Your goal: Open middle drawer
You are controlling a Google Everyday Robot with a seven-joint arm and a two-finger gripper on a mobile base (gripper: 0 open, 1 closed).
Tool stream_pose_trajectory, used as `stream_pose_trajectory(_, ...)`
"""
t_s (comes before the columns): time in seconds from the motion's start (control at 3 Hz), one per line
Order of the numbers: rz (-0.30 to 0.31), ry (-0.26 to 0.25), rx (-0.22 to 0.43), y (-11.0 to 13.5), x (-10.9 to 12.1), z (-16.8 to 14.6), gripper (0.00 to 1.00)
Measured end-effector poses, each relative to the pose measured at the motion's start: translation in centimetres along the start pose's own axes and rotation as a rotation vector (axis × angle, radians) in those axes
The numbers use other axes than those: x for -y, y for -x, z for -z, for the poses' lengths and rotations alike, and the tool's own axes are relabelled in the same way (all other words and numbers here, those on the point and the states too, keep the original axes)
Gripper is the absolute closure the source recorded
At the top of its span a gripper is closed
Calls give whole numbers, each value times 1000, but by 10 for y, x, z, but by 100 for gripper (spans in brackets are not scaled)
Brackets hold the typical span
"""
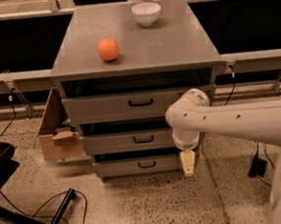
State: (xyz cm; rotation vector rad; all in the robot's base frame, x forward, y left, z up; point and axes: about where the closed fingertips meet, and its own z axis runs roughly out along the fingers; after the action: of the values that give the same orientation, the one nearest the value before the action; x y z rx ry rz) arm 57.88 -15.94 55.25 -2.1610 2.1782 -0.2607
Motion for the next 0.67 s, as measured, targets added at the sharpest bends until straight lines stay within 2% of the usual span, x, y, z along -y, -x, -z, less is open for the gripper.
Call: stream_pose_trajectory(0.67,-29,-40,17,-7,56,-48,0)
